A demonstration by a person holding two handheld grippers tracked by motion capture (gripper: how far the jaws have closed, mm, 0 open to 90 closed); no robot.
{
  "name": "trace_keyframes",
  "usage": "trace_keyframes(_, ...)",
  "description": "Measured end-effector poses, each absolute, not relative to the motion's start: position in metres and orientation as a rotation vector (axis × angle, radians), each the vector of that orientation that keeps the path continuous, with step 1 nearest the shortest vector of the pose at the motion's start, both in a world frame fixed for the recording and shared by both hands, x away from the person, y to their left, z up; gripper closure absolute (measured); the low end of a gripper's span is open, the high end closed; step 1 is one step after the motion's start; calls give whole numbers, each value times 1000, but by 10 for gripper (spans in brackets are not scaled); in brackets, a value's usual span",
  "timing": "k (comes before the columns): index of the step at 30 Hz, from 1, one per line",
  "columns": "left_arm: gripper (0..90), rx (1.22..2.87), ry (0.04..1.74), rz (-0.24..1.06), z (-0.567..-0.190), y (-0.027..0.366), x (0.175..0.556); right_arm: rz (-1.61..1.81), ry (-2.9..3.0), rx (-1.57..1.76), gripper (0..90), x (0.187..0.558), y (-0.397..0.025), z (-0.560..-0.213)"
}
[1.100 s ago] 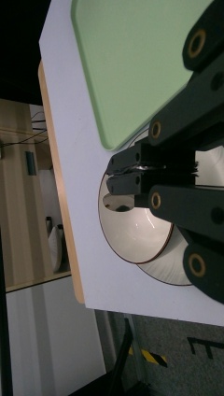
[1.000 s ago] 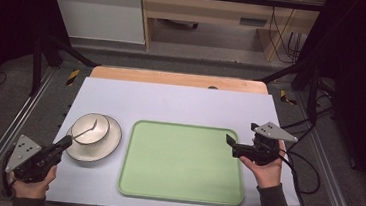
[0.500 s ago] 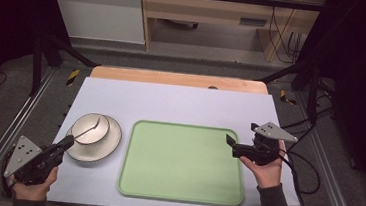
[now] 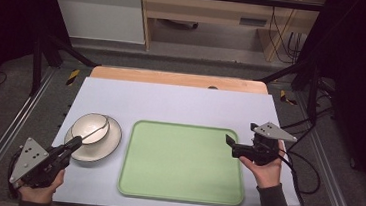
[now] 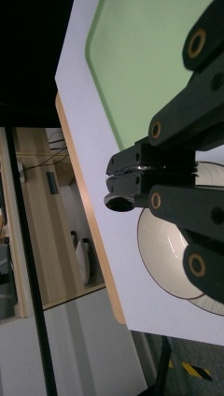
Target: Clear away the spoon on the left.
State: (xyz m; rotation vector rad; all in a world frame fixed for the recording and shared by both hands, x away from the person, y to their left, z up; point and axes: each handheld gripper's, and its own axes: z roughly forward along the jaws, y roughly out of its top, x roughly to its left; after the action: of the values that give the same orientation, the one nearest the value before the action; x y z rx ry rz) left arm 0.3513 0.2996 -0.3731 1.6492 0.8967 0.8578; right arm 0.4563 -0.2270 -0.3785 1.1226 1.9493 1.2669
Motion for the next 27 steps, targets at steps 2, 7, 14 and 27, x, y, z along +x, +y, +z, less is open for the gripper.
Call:
trace_keyframes(2,888,1653,886,855,-372,296,351,1268,1950,1125,62,456,-227,-378)
trace_keyframes(7,889,1666,861,848,-371,289,350,1271,1951,1125,62,456,-226,-379)
trace_keyframes(14,889,1694,824,833,-372,276,351,1272,1950,1120,61,456,-227,-379)
trace_keyframes(27,888,1755,781,809,-378,258,358,1265,1958,1121,61,457,-226,-380)
